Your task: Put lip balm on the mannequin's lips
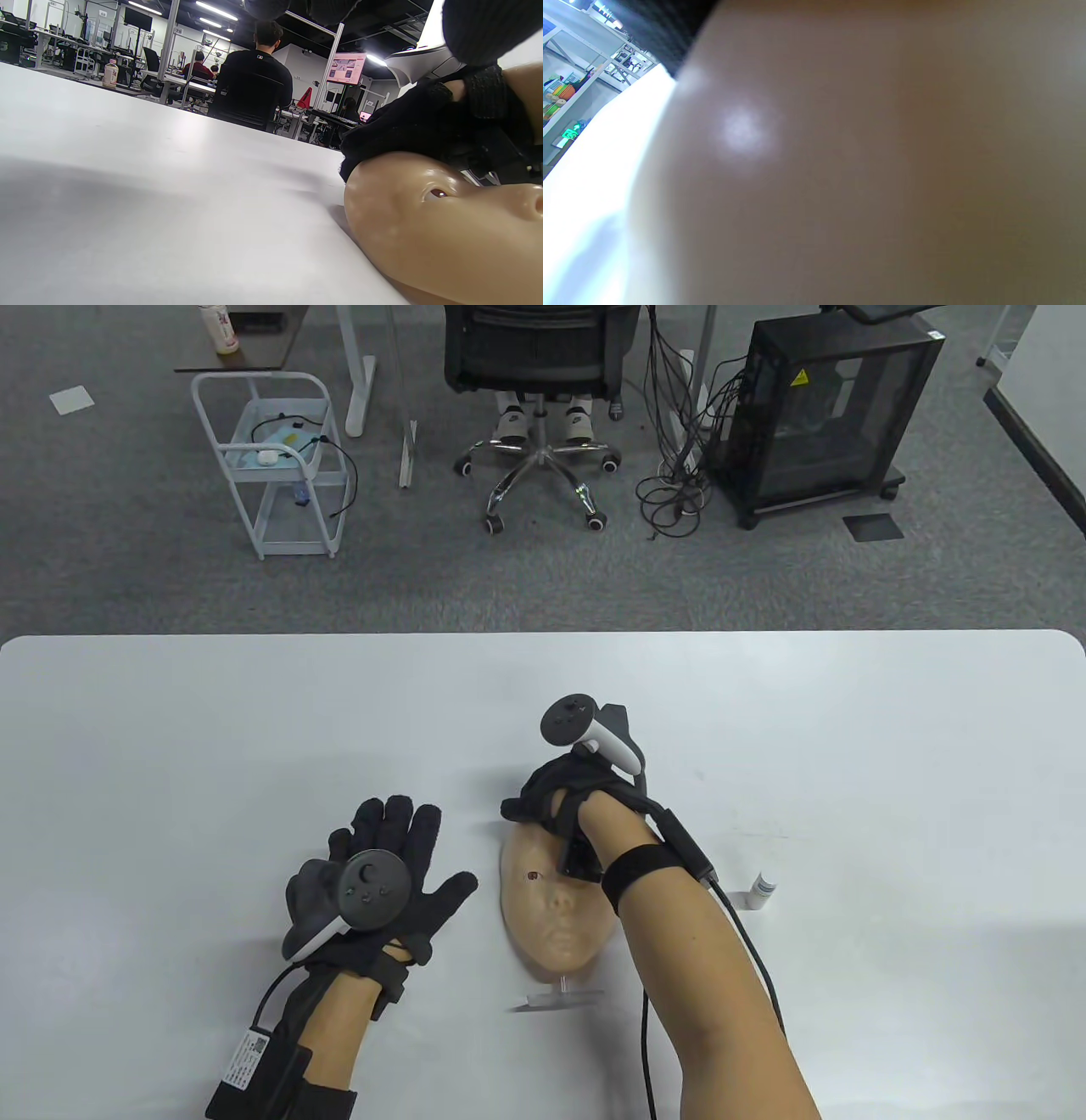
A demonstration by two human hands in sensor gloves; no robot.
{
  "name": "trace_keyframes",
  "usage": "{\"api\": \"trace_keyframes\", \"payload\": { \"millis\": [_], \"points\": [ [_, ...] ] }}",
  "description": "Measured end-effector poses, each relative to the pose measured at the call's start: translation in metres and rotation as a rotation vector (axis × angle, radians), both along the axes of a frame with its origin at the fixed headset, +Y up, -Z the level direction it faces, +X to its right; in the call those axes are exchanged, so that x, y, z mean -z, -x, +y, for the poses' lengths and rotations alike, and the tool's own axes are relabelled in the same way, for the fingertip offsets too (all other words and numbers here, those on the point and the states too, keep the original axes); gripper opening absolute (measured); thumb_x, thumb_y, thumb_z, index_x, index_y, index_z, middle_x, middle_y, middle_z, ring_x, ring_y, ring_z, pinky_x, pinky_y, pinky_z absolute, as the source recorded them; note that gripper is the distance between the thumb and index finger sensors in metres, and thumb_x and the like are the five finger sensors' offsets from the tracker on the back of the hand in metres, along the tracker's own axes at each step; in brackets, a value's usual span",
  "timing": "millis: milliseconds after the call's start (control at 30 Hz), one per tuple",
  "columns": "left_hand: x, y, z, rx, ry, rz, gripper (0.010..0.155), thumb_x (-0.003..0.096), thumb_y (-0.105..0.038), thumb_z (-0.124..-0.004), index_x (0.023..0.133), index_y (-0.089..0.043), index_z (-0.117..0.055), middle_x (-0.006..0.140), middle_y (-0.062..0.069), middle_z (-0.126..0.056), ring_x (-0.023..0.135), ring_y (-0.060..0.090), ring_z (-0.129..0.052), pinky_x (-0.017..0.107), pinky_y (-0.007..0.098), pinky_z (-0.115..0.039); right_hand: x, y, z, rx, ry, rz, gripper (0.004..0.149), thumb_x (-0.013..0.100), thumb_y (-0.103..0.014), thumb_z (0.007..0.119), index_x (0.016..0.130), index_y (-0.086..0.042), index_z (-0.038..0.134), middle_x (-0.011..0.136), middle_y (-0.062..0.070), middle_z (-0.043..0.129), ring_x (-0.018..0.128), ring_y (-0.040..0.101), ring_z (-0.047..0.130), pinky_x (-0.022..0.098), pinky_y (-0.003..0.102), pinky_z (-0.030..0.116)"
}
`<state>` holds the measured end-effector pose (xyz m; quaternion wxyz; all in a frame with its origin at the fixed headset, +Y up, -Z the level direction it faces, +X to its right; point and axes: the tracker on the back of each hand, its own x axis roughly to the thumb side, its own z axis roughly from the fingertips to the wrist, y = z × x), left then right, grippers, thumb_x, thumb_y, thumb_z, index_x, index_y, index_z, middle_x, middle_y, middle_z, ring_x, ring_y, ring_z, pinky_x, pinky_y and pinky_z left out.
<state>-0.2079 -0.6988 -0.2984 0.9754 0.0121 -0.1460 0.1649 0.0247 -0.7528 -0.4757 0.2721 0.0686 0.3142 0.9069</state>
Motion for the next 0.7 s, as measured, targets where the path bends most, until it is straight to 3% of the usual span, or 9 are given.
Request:
{"api": "trace_keyframes", "payload": {
  "millis": [233, 333, 467, 567, 633, 700],
  "points": [
    [0.000, 0.000, 0.001, 0.013, -0.009, 0.001, 0.086, 0.0563, -0.075, -0.074, 0.115, -0.020, -0.043, 0.120, 0.021, -0.036, 0.109, 0.059, -0.030, 0.069, 0.077, -0.031, 0.000, -0.001, -0.003, 0.002, 0.029, 0.000, 0.047, 0.050, -0.052, 0.089, 0.078, -0.015, 0.095, 0.058, 0.007, 0.097, 0.046, 0.031, 0.093, 0.056, 0.059, 0.073],
    [0.001, 0.000, 0.000, 0.008, -0.002, 0.001, 0.086, 0.0562, -0.075, -0.074, 0.115, -0.020, -0.043, 0.120, 0.021, -0.036, 0.109, 0.059, -0.030, 0.069, 0.077, -0.031, -0.004, -0.002, 0.003, -0.009, -0.004, 0.013, 0.058, 0.050, -0.057, 0.084, 0.090, -0.015, 0.085, 0.075, 0.011, 0.091, 0.061, 0.035, 0.090, 0.060, 0.061, 0.068],
    [0.001, 0.000, -0.001, 0.004, 0.006, 0.000, 0.086, 0.0563, -0.074, -0.074, 0.115, -0.020, -0.043, 0.120, 0.021, -0.036, 0.109, 0.059, -0.030, 0.069, 0.077, -0.031, -0.016, -0.023, 0.038, 0.000, -0.148, 0.034, 0.067, 0.049, -0.062, 0.081, 0.098, -0.016, 0.075, 0.098, 0.016, 0.076, 0.083, 0.043, 0.080, 0.064, 0.062, 0.063],
    [0.000, 0.001, 0.000, -0.005, 0.004, 0.000, 0.086, 0.0563, -0.075, -0.074, 0.115, -0.019, -0.043, 0.120, 0.021, -0.036, 0.109, 0.059, -0.030, 0.069, 0.077, -0.031, -0.035, -0.057, 0.072, -0.015, -0.337, 0.040, 0.066, 0.049, -0.060, 0.082, 0.098, -0.017, 0.075, 0.103, 0.016, 0.073, 0.088, 0.044, 0.078, 0.063, 0.062, 0.064],
    [0.000, 0.000, 0.000, -0.006, 0.002, -0.003, 0.086, 0.0562, -0.075, -0.074, 0.115, -0.020, -0.043, 0.120, 0.021, -0.036, 0.109, 0.059, -0.030, 0.069, 0.077, -0.031, -0.050, -0.080, 0.086, -0.064, -0.404, 0.041, 0.066, 0.048, -0.060, 0.083, 0.099, -0.017, 0.075, 0.104, 0.017, 0.072, 0.089, 0.044, 0.077, 0.063, 0.062, 0.065],
    [0.000, -0.001, -0.001, -0.003, 0.005, -0.008, 0.086, 0.0564, -0.075, -0.074, 0.115, -0.020, -0.043, 0.120, 0.021, -0.036, 0.109, 0.059, -0.030, 0.069, 0.077, -0.031, -0.071, -0.112, 0.097, -0.229, -0.446, 0.062, 0.067, 0.049, -0.061, 0.083, 0.100, -0.019, 0.074, 0.106, 0.015, 0.071, 0.090, 0.044, 0.076, 0.063, 0.062, 0.066]
  ]
}}
